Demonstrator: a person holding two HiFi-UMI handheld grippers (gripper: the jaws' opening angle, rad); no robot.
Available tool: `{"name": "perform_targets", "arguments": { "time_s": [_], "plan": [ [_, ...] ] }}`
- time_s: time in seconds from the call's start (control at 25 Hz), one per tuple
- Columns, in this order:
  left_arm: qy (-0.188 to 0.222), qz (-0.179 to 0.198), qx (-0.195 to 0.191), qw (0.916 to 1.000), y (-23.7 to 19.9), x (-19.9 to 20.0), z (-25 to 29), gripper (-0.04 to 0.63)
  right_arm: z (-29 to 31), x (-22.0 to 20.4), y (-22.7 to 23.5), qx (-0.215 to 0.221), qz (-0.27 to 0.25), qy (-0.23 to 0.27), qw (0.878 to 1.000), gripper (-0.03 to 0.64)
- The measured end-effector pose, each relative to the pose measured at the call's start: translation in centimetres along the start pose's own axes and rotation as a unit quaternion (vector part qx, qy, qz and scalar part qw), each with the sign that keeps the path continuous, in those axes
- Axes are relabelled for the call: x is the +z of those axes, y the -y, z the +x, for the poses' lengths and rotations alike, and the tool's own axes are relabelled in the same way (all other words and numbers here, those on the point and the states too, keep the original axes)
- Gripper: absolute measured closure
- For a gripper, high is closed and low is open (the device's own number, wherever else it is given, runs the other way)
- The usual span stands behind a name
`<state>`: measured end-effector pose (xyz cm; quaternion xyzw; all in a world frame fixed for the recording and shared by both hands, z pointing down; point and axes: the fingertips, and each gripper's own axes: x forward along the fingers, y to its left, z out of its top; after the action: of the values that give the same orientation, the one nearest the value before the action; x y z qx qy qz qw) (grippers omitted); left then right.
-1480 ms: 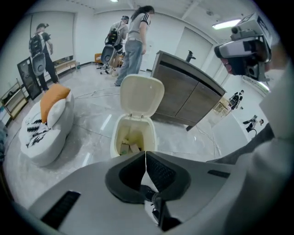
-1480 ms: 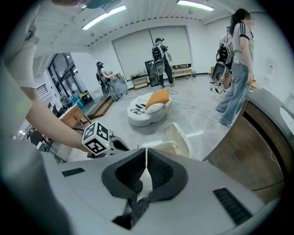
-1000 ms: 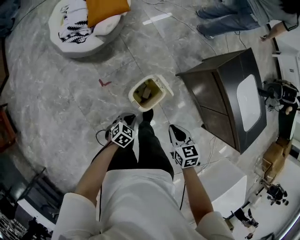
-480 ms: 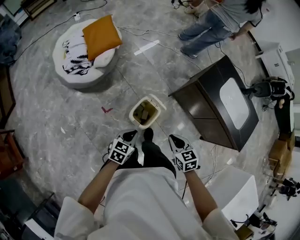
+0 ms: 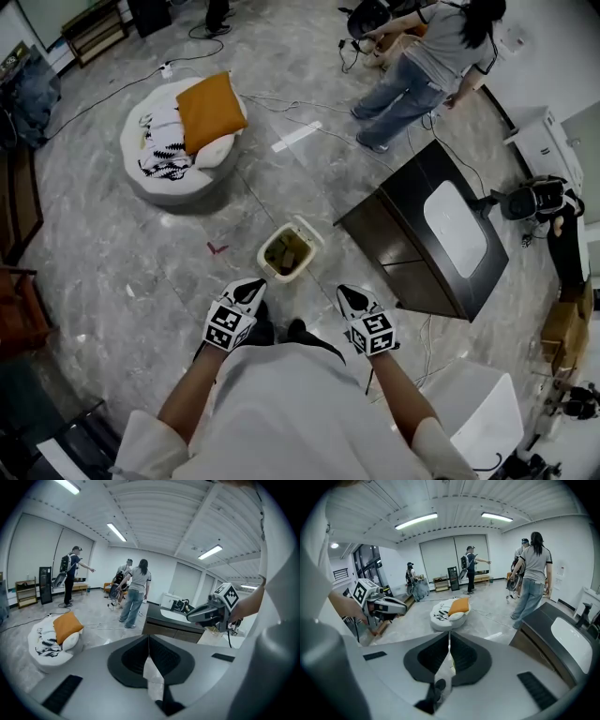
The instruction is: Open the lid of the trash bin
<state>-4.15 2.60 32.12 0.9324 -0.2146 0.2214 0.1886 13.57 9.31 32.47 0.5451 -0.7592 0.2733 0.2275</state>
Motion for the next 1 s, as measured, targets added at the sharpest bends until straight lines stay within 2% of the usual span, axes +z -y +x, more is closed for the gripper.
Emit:
{"name": "perform_targets", "arguments": {
  "time_s": [0.24,0.44,0.6,1.0],
  "plan": [
    [0.027,-0.012,0.039,0.9988,3.1,0.5,-2.1,0.577,-3.1,0.2,0.4,0.027,-0.023,0.019,0.999,0.584],
    [0.046,-0.036,0.074,0.9955,5.6,0.1,-3.3,0.577,-5.5,-0.1,1.1,0.042,-0.042,0.038,0.998,0.584],
    [0.06,-0.041,0.097,0.9926,7.5,0.1,-4.3,0.577,-7.2,-0.4,1.4,0.052,-0.052,0.054,0.996,0.584],
    [0.086,-0.053,0.127,0.9868,10.2,0.8,-6.5,0.577,-9.0,-0.6,2.4,0.054,-0.073,0.069,0.993,0.584]
  ]
}}
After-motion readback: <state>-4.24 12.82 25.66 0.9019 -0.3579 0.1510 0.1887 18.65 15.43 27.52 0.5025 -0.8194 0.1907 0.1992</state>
